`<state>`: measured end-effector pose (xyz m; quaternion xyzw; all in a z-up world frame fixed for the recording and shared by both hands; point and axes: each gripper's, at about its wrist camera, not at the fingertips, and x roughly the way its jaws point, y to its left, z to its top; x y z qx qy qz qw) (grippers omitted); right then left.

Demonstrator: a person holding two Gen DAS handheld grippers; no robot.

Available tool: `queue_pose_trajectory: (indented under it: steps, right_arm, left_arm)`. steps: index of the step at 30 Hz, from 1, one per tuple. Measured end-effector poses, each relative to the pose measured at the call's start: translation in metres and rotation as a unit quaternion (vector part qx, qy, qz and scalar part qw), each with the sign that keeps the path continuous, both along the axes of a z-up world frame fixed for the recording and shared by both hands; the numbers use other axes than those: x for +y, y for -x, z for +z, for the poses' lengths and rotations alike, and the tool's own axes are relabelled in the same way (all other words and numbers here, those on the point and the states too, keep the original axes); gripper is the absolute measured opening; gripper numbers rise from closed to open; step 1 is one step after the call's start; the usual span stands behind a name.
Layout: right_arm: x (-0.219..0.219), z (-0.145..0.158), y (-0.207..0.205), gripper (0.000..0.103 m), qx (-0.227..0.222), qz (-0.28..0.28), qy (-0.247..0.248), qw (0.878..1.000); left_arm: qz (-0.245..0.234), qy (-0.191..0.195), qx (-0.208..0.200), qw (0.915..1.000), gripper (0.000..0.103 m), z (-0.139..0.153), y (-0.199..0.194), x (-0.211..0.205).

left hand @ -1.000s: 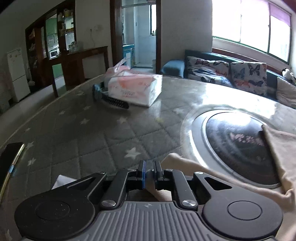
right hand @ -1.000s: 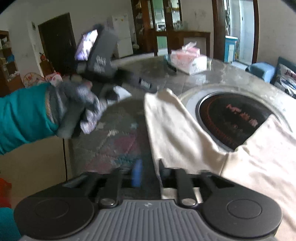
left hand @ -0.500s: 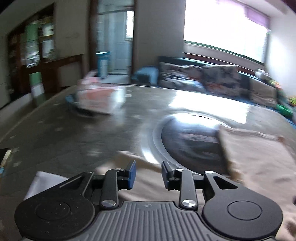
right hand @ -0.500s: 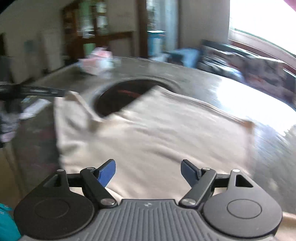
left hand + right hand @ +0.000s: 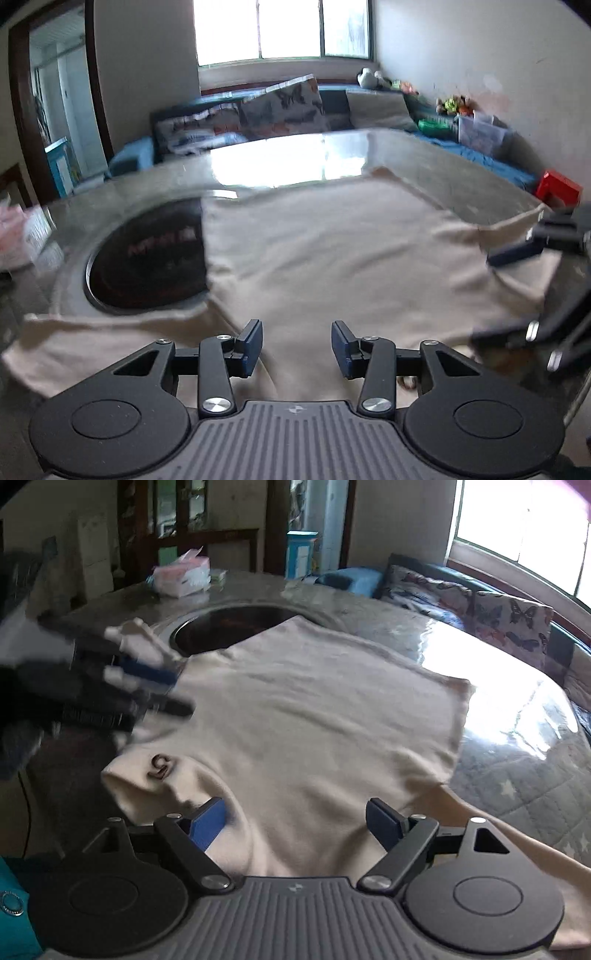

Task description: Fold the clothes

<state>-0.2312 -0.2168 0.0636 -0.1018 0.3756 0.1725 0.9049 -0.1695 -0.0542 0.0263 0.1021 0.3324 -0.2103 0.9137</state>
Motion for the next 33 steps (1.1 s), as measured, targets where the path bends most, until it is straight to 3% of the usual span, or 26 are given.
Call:
queue_pose_trajectory:
  steps: [5,8,14,17,21,26,33]
  right_arm:
    - [-0.02,0.003,-0.013,0.085,-0.013,-0.035,-0.033,0.999]
    - [-0.026,-0.01,-0.021,0.088,0.003,-0.049,-0.029,0.998]
    - [-0.052,-0.001,0.0,0.088,-0.014,-0.084,-0.053,0.995]
    - [-0.08,-0.003,0.014,0.088,-0.018,-0.136,-0.055,0.989]
    - [-0.116,-0.009,0.033,0.088,-0.024,-0.21,-0.048,0.976]
    - [-0.16,-0.013,0.052,0.088,-0.033,-0.302,-0.042,0.952]
    - [-0.209,-0.019,0.061,0.088,-0.035,-0.385,-0.051,0.921]
  left_arm:
    - [0.01,-0.003,0.002,0.9999,0.055,-0.004,-0.003,0.006]
    - [0.023,-0.004,0.008,0.9997,0.056,-0.001,-0.004,0.011]
    - [0.015,-0.01,0.008,0.9998,0.057,0.008,-0.004,0.005]
    - [-0.003,-0.006,0.0,1.0,0.062,0.014,-0.003,-0.009]
    - [-0.029,-0.001,-0.011,0.9995,0.068,0.021,-0.002,-0.03]
    - [-0.057,0.007,-0.015,0.9982,0.076,0.026,0.0,-0.059]
    - [-0.085,0.005,-0.005,0.9964,0.083,0.022,0.006,-0.092]
